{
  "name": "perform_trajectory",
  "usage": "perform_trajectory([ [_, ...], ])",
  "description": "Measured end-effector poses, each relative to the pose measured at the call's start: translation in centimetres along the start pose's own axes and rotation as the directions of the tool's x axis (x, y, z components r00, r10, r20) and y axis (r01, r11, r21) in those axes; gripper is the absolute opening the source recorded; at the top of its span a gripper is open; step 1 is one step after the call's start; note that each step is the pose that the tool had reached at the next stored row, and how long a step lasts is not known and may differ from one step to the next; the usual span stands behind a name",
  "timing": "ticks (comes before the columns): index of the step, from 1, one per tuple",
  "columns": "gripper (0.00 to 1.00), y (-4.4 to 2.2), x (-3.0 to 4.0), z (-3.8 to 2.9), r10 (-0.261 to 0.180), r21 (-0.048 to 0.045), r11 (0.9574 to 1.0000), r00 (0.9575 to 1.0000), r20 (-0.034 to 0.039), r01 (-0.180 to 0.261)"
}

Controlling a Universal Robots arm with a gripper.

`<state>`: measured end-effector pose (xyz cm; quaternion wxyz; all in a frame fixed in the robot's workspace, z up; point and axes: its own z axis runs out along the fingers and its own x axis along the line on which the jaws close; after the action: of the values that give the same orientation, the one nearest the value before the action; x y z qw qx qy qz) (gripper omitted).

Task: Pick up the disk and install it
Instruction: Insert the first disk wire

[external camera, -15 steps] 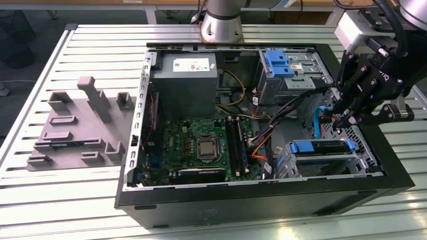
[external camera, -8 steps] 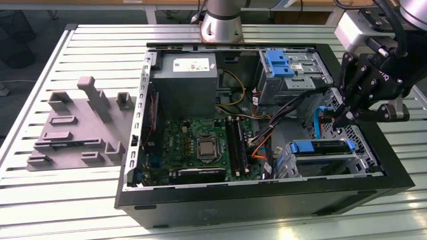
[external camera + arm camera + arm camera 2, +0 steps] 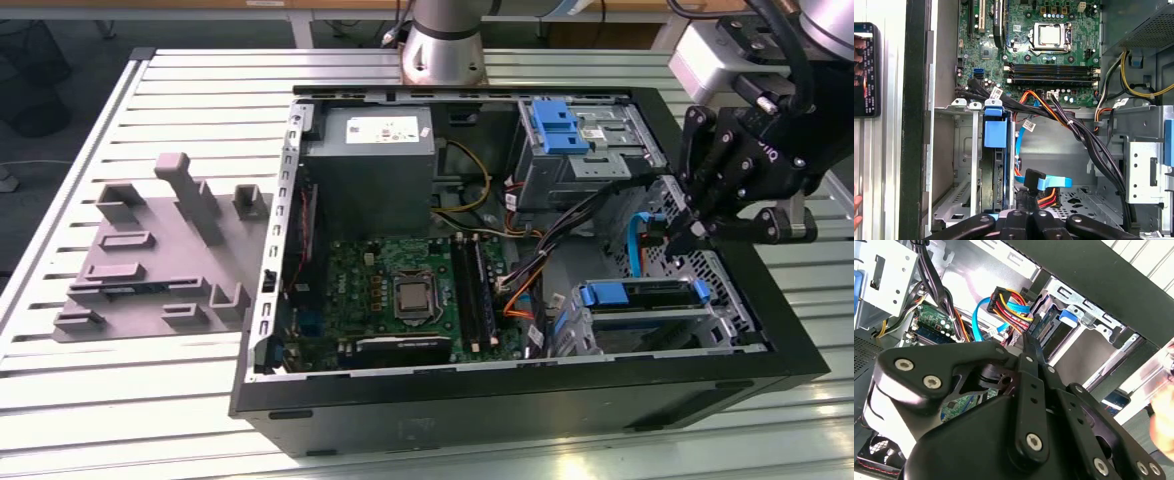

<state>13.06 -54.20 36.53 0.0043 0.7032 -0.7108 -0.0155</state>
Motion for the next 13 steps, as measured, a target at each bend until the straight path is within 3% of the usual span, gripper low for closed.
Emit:
perform_trajectory([
  [3,0.11,0.0,0.0,0.0,0.0,0.0,1.0,1.0,0.0,0.0],
  [5,0.23,0.0,0.0,0.0,0.0,0.0,1.0,1.0,0.0,0.0],
  [7,0.23,0.0,0.0,0.0,0.0,0.0,1.0,1.0,0.0,0.0],
  [8,0.3,0.0,0.0,0.01,0.0,0.0,1.0,1.0,0.0,0.0],
  [13,0.3,-0.01,0.0,0.38,0.0,0.0,1.0,1.0,0.0,0.0],
])
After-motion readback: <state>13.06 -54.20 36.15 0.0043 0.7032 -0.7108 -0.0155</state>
